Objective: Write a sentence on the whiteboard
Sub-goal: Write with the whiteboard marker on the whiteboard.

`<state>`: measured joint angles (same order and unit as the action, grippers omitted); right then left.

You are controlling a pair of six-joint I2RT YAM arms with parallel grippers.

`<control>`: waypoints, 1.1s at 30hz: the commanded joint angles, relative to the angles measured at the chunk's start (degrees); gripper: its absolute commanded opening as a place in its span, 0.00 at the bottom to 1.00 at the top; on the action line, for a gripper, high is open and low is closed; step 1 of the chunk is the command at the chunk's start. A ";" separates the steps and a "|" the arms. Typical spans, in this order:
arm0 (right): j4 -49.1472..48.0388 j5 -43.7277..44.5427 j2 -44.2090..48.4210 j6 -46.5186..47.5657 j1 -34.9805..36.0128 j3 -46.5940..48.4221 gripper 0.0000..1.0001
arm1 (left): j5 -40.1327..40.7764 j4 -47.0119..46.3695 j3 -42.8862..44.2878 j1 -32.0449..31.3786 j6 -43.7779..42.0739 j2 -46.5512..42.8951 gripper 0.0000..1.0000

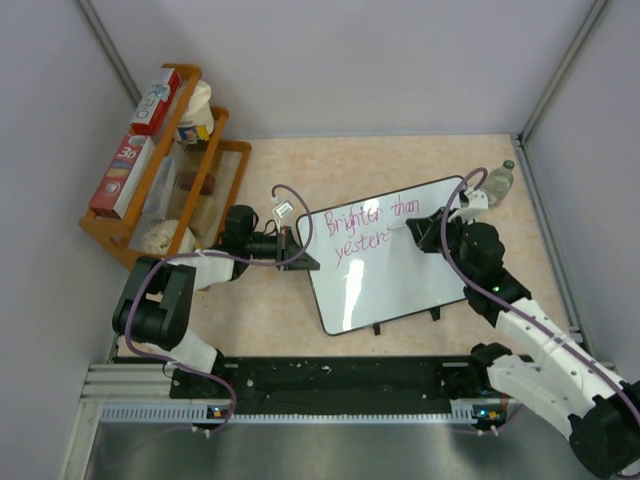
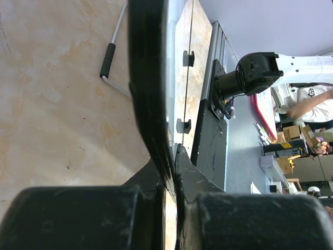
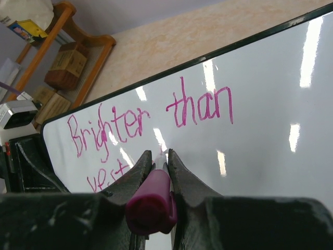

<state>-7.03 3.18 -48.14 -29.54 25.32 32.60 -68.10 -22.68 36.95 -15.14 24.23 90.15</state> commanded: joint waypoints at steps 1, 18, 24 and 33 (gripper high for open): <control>0.87 -0.72 1.82 0.71 -0.62 -1.22 0.00 | 4.99 0.26 -1.79 -1.56 -11.31 0.73 0.00; 3.25 -1.69 4.28 0.36 -0.62 -3.86 0.00 | 5.08 0.26 -1.79 -1.56 -11.31 0.82 0.00; 3.69 -1.42 5.25 0.62 -0.71 -3.95 0.00 | 5.08 0.26 -1.79 -1.56 -11.31 0.91 0.00; 4.92 -1.16 6.65 1.15 -0.71 -1.75 0.00 | 5.08 0.26 -1.79 -1.56 -11.31 0.91 0.00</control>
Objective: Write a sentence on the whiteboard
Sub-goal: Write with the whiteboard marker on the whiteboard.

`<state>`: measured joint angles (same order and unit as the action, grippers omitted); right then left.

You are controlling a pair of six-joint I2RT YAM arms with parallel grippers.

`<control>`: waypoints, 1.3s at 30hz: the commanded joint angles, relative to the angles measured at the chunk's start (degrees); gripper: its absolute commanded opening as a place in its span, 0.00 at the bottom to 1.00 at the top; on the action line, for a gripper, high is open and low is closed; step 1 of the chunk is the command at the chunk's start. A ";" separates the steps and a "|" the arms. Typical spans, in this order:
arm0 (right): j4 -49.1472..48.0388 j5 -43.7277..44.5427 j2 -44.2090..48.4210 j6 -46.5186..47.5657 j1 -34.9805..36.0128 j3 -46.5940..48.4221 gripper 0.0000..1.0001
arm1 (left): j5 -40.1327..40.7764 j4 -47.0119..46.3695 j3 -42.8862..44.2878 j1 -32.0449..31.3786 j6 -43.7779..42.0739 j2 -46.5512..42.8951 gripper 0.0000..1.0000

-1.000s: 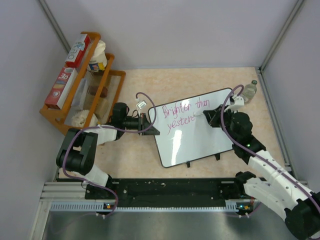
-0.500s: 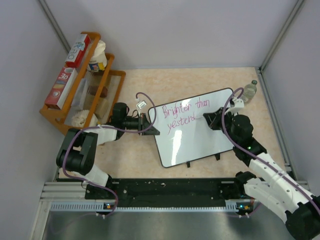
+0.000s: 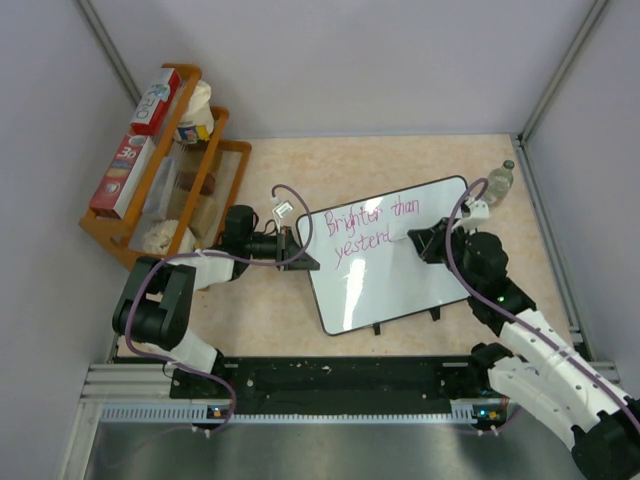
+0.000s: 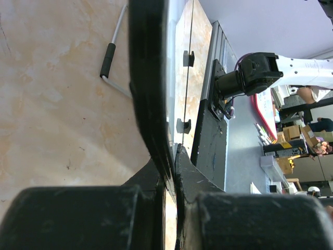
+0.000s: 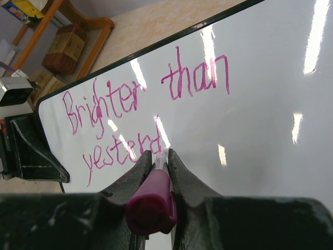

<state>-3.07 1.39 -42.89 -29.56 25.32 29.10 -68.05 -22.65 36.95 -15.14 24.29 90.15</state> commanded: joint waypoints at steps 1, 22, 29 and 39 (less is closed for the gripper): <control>1.05 0.63 1.67 1.35 -0.62 2.27 0.00 | 5.03 0.24 -1.79 -1.56 -11.37 0.91 0.00; 0.26 4.41 -0.17 2.58 -0.62 6.58 0.00 | 5.03 0.16 -1.79 -1.56 -11.37 0.82 0.00; -0.44 4.15 -2.02 2.49 -0.71 6.49 0.00 | 4.86 0.07 -1.79 -1.56 -11.29 0.90 0.00; -1.32 2.92 -3.78 2.40 -0.80 5.88 0.00 | 5.03 0.07 -1.79 -1.56 -11.37 0.82 0.00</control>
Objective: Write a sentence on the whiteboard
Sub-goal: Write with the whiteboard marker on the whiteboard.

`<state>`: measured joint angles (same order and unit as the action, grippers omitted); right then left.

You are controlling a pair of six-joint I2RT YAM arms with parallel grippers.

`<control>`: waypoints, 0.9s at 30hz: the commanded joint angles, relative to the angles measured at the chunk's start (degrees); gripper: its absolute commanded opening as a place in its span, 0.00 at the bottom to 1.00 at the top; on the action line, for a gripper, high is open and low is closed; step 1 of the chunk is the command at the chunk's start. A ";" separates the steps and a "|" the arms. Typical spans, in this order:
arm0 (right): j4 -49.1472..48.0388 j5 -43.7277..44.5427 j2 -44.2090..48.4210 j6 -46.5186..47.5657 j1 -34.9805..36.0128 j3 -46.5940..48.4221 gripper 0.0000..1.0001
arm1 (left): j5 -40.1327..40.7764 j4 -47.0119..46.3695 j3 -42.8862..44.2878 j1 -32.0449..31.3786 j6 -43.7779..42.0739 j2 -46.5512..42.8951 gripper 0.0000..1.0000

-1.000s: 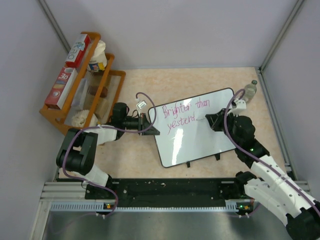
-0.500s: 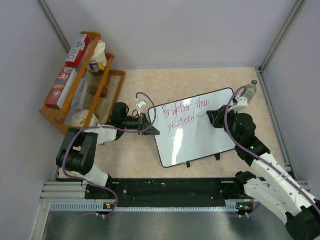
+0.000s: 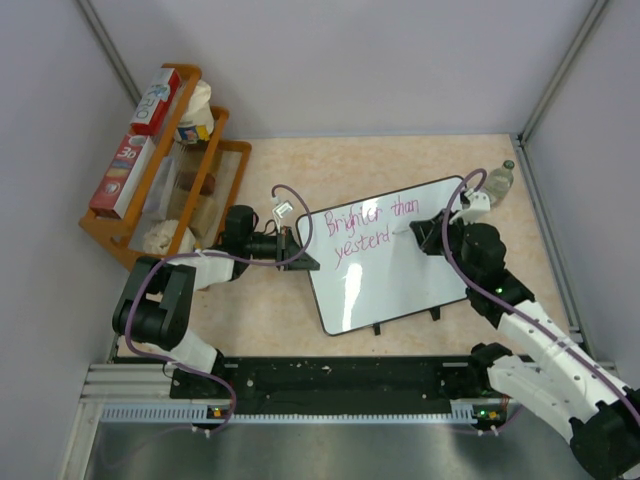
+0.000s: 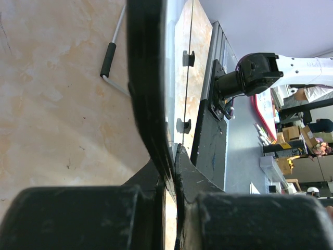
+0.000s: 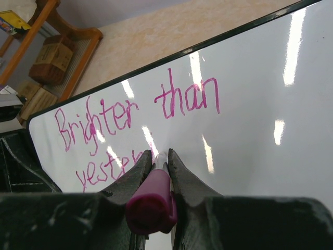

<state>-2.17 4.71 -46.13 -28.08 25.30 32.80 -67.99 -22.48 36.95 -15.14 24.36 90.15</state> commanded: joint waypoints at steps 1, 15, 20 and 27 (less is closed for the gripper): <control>-2.22 -0.58 -0.54 0.92 -0.78 2.18 0.00 | 4.88 -0.11 -1.88 -1.56 -11.44 0.82 0.00; -0.99 -2.95 -0.19 0.83 -0.78 0.78 0.00 | 4.88 -0.02 -1.88 -1.56 -11.35 0.82 0.00; -0.20 -2.86 0.77 0.57 -0.69 -0.10 0.00 | 4.88 -0.02 -1.88 -1.56 -11.44 0.82 0.00; 0.42 -2.43 1.92 0.48 -0.69 -0.98 0.00 | 4.88 -0.02 -1.88 -1.56 -11.44 0.82 0.00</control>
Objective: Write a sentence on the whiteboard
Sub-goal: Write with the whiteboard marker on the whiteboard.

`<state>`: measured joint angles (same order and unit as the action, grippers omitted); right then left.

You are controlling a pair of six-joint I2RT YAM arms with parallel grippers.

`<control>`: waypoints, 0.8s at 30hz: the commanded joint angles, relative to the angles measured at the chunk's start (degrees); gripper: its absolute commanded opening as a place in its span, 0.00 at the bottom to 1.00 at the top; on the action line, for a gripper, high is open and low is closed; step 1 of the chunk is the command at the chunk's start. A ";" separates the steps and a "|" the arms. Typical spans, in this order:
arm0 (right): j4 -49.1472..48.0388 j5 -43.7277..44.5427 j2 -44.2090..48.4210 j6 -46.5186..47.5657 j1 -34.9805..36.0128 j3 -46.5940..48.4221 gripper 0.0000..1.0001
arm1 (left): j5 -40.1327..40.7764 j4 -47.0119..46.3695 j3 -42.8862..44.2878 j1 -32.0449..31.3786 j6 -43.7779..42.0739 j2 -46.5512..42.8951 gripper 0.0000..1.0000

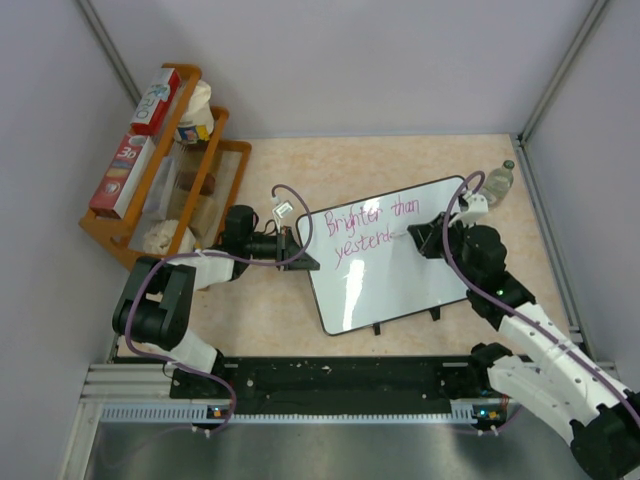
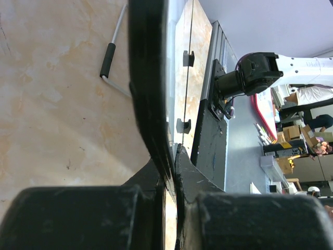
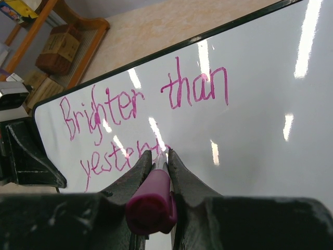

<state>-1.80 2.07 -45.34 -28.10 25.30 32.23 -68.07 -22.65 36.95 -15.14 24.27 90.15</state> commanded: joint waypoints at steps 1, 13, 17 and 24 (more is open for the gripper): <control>0.13 0.31 1.22 0.50 -0.69 -0.50 0.00 | 5.05 0.15 -1.88 -1.56 -11.35 0.73 0.00; 0.66 1.80 1.83 0.59 -0.87 -1.38 0.00 | 4.97 0.15 -1.88 -1.56 -11.35 0.82 0.00; 0.57 2.77 1.92 0.76 -0.86 -1.38 0.00 | 4.97 0.15 -1.88 -1.56 -11.35 0.82 0.00; -0.48 4.79 1.93 0.85 -0.86 -1.29 0.00 | 4.97 0.15 -1.88 -1.56 -11.35 0.82 0.00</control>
<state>-0.80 3.77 -43.86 -28.10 25.30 31.38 -68.05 -22.63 36.95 -15.14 24.32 90.15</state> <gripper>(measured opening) 0.141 0.074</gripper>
